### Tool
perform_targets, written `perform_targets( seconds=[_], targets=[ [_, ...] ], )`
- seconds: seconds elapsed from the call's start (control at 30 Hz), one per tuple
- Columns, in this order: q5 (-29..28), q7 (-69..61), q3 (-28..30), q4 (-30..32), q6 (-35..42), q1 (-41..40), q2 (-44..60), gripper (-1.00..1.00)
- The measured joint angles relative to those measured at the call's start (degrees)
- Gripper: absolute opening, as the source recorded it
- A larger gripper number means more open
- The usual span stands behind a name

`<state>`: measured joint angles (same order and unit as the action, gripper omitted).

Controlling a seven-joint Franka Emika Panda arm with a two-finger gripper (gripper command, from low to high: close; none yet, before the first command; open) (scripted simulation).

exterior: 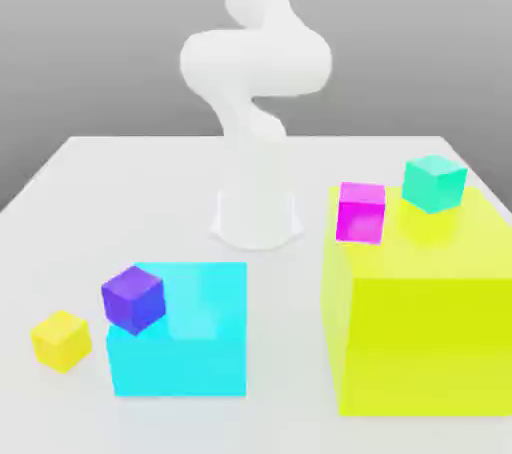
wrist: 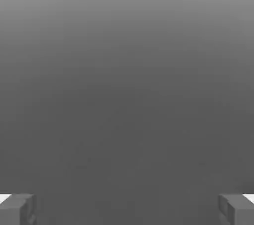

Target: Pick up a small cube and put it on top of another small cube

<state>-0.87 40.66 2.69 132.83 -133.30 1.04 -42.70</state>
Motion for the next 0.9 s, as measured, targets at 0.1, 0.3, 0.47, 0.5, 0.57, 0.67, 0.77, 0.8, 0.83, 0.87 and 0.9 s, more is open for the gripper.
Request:
perform_targets(
  seconds=[0.1,0.3,0.47,0.5,0.57,0.67,0.77,0.8,0.83,0.87,0.9],
  targets=[
    [-0.93,-6.57,3.54,1.32,-1.92,1.28,3.84,0.0],
    [-2.0,-19.69,10.74,3.82,-5.54,3.53,10.98,0.0],
    [-2.01,-31.2,16.86,5.92,-8.62,5.12,16.87,0.0],
    [-1.91,-33.58,18.1,6.34,-9.24,5.43,18.05,0.0],
    [-1.6,-38.42,20.57,7.18,-10.48,6.02,20.44,0.0],
    [-0.88,-45.86,24.29,8.45,-12.34,6.89,24.1,0.0],
    [0.41,-53.71,27.88,9.72,-14.22,7.68,27.88,0.0],
    [1.01,-56.44,28.98,10.14,-14.83,7.86,29.18,0.0],
    [1.65,-59.2,30.1,10.56,-15.44,8.08,30.5,0.0],
    [2.37,-62.02,31.18,10.98,-16.05,8.26,31.85,0.0],
    [3.19,-64.92,32.14,11.4,-16.65,8.36,33.23,0.0]
  ],
)
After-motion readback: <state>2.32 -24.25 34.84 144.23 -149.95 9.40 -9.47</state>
